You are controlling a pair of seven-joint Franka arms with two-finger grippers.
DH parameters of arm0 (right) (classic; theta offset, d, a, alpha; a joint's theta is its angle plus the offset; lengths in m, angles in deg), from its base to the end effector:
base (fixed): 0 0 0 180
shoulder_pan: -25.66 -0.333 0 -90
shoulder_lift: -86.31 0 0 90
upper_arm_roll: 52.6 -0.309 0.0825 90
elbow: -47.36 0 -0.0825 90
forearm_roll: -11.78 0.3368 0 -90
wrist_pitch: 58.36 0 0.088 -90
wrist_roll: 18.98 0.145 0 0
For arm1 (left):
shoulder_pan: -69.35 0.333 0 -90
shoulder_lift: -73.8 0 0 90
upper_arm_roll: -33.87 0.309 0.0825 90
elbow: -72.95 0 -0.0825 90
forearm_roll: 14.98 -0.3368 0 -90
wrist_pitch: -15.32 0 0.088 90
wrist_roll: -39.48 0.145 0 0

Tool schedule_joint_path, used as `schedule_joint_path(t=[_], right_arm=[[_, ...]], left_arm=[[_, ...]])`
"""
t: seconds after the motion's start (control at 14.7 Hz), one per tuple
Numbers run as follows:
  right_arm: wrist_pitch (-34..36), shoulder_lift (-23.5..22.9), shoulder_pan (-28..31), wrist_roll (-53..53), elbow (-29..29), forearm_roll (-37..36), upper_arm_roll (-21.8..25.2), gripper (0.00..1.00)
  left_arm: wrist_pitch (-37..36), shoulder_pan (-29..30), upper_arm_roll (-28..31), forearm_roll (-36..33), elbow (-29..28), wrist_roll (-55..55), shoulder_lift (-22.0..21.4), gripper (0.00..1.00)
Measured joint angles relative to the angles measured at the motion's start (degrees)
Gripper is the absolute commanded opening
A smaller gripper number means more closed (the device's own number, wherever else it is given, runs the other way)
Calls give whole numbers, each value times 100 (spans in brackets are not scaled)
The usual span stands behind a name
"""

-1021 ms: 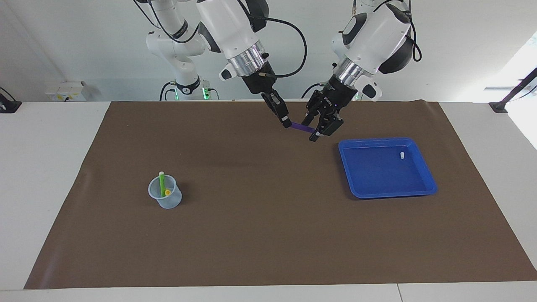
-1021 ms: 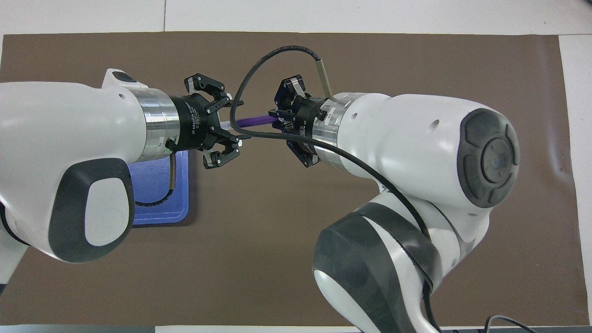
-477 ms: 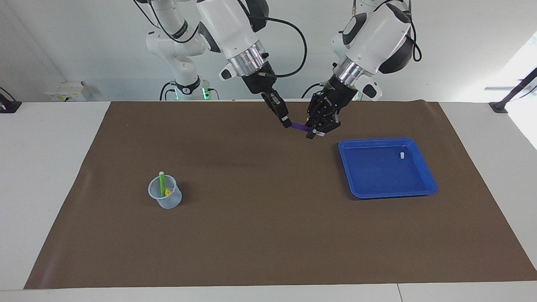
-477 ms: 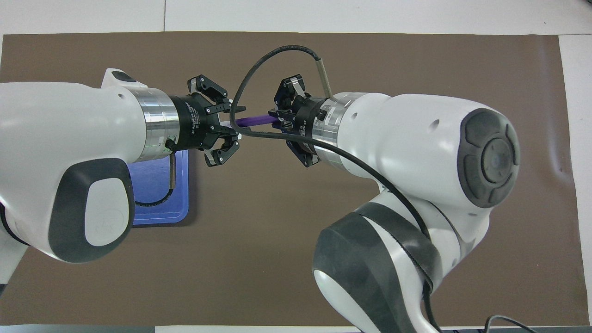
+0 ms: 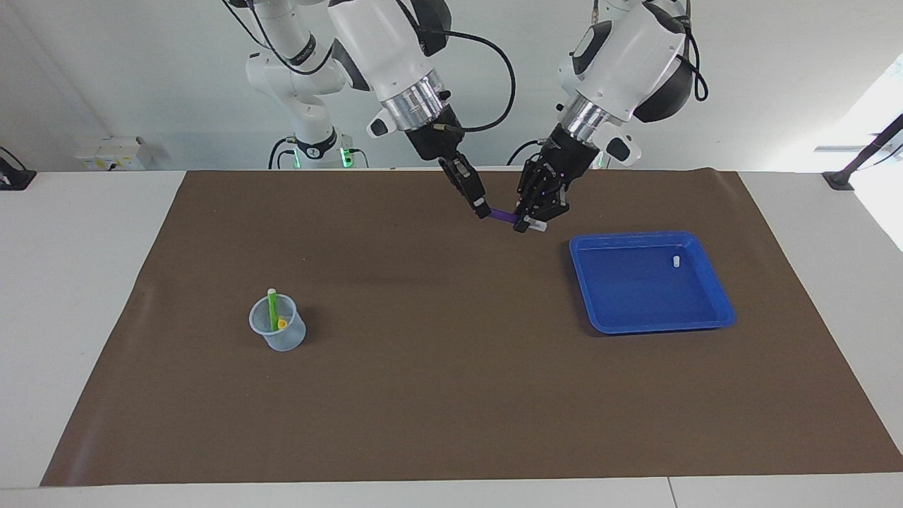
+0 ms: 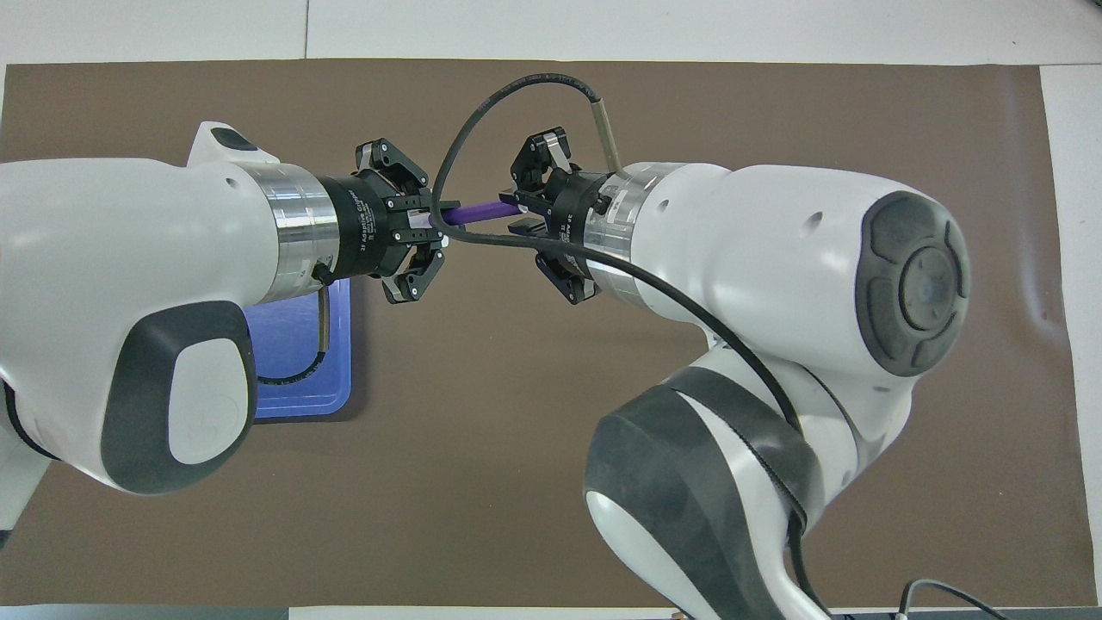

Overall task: Right arm passes pens to left for tray arrangement
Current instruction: 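Grasp the purple pen with the left gripper while the right gripper releases, then lower the purple pen into the blue tray with the left gripper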

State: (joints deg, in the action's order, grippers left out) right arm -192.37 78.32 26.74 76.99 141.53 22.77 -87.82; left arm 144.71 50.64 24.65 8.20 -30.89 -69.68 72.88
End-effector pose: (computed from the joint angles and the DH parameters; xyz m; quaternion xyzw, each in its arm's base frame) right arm 0.5184 0.3343 0.5768 -0.7849 0.5372 -0.0084 0.3087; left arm 0.4918 -0.2864 0.5621 0.6666 0.6880 -0.0846 0.2743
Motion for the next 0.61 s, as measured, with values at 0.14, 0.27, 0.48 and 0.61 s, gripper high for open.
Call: schedule_joint_path(t=[0.14, 0.27, 0.48, 0.61], right_arm=[[95, -1, 4, -19, 0, -171, 10, 90], [412, 8, 4, -496, -2, -245, 93, 90], [1291, 82, 7, -2209, 12, -281, 491, 91], [1735, 168, 15, -3453, 85, -291, 879, 91]], left_arm=[[44, 27, 34, -19, -1, 1, 3, 0], [57, 91, 66, -52, -3, 160, 7, 0], [28, 527, 92, -63, -14, 950, 13, 0], [-126, 877, 101, -64, -34, 1681, 15, 0]])
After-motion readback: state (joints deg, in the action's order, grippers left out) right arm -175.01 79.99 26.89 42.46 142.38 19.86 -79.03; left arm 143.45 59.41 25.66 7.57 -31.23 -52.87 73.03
